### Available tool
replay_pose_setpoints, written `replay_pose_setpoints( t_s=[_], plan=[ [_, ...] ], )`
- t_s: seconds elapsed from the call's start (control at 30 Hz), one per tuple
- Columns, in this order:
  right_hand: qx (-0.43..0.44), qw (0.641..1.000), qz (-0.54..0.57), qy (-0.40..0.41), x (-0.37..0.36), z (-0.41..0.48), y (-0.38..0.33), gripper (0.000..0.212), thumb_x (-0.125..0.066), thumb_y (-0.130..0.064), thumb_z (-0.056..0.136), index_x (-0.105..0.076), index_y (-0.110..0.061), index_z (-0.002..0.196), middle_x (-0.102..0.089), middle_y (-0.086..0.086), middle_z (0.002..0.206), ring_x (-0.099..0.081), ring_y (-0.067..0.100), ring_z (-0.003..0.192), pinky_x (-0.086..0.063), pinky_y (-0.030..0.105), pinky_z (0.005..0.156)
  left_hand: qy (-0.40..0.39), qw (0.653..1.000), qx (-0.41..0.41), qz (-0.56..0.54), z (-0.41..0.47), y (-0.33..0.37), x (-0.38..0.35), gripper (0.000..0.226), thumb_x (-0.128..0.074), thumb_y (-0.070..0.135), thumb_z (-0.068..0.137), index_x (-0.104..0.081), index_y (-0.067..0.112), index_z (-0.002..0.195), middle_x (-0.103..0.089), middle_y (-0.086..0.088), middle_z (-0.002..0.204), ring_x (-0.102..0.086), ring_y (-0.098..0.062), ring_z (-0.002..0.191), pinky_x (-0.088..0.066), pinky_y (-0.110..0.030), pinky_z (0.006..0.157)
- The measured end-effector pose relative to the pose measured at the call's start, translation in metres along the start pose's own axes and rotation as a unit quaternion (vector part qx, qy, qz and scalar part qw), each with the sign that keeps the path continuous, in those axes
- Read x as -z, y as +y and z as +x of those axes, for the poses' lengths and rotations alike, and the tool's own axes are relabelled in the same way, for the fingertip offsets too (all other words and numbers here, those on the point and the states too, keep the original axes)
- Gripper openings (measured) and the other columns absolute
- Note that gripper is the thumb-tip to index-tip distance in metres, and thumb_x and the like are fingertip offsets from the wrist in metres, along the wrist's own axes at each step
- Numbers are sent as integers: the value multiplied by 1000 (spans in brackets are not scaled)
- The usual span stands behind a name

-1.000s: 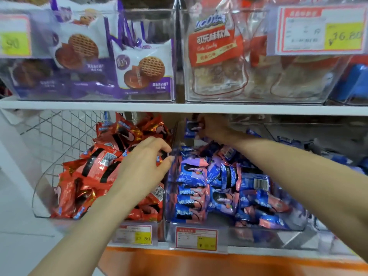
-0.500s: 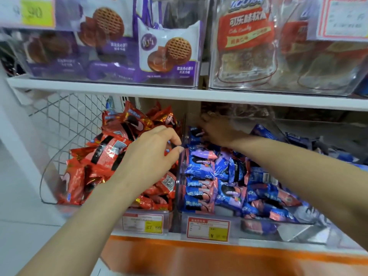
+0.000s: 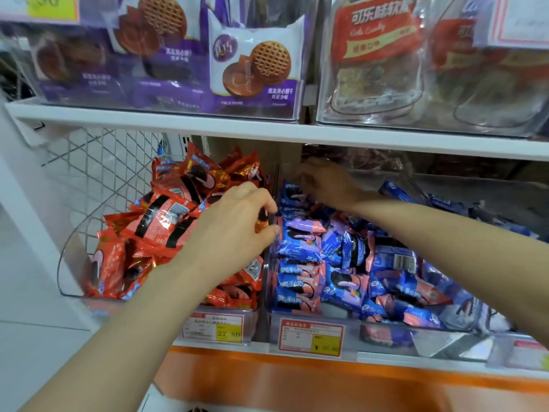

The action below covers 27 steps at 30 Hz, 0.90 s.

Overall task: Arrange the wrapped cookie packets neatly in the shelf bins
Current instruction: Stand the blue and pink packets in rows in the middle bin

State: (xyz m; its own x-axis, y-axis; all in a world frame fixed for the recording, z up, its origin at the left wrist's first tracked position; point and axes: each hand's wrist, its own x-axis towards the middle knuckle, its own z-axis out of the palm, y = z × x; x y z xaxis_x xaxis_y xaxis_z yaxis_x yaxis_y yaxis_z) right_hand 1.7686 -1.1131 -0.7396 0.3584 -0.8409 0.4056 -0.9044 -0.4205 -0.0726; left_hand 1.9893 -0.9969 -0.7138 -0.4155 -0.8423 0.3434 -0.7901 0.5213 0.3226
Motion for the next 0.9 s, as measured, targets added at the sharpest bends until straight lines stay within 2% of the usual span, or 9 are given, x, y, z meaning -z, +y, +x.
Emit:
replay_pose_setpoints(
  t_s=[0.07, 0.13, 0.2, 0.37, 0.53, 0.67, 0.73, 0.8, 0.9],
  plan=[
    [-81, 981, 171, -46, 1, 1, -5, 23, -50, 3, 89, -65, -5, 103, -65, 6, 86, -61, 18, 77, -41, 16, 63, -36, 999, -1, 31, 2, 1, -6, 45, -61, 45, 85, -46, 26, 123, -40, 8, 122, -36, -10, 116, -34, -23, 82],
    [-169, 923, 307, -161, -2, 3, -11, 28, -45, 11, 89, -61, -4, 105, -63, 4, 75, -61, 10, 63, -48, 16, 58, -57, 997, 3, 50, 3, 1, -11, 54, -61, 47, 84, -41, 25, 129, -37, 6, 126, -32, -11, 119, -31, -22, 86],
    [-212, 894, 330, -214, -10, 8, -8, 29, -47, 14, 88, -57, 1, 111, -60, 3, 75, -59, 6, 61, -48, 17, 59, -64, 996, 5, 62, 4, 1, -13, 57, -60, 45, 85, -38, 23, 133, -37, 5, 129, -32, -13, 121, -29, -22, 93],
    [-228, 881, 355, -214, -17, 10, 0, 32, -48, 13, 88, -53, 7, 120, -60, 5, 80, -59, 10, 70, -48, 19, 63, -68, 995, -2, 78, 4, 4, -13, 55, -55, 38, 88, -35, 21, 136, -38, 3, 132, -33, -15, 123, -29, -26, 100],
    [-166, 891, 361, -219, 9, -1, -3, 29, -60, -7, 90, -58, -3, 119, -64, 5, 97, -60, 5, 78, -49, 18, 70, -69, 994, -1, 81, 2, 6, -11, 52, -54, 36, 89, -35, 20, 135, -38, 3, 131, -33, -14, 122, -32, -24, 93],
    [-94, 907, 214, -349, 26, -26, -10, 48, -67, -38, 83, -52, -25, 127, -54, -12, 118, -53, -2, 94, -39, 14, 73, -72, 994, -1, 82, 3, 6, -11, 52, -55, 35, 89, -35, 19, 135, -37, 3, 132, -34, -14, 122, -32, -24, 91],
    [-86, 920, 165, -345, 19, -34, -8, 55, -72, -36, 79, -50, -26, 129, -46, -15, 122, -50, 1, 98, -37, 15, 79, -74, 995, 3, 70, 3, 6, -11, 53, -55, 36, 89, -35, 20, 136, -37, 3, 132, -34, -13, 123, -32, -23, 90],
    [-97, 930, 173, -309, 18, -35, -5, 43, -72, -28, 81, -55, -28, 121, -56, -7, 118, -57, 3, 79, -44, 17, 68, -75, 995, 4, 58, 3, 6, -12, 54, -55, 37, 90, -35, 20, 136, -38, 3, 133, -35, -13, 124, -33, -24, 90],
    [-119, 939, 203, -249, 34, -30, 3, 31, -71, -11, 81, -61, -25, 106, -68, 0, 89, -59, -1, 61, -49, 19, 62, -53, 997, 7, 50, 2, 7, -11, 52, -54, 44, 90, -39, 21, 133, -40, 4, 131, -36, -13, 122, -33, -24, 87]
  ],
)
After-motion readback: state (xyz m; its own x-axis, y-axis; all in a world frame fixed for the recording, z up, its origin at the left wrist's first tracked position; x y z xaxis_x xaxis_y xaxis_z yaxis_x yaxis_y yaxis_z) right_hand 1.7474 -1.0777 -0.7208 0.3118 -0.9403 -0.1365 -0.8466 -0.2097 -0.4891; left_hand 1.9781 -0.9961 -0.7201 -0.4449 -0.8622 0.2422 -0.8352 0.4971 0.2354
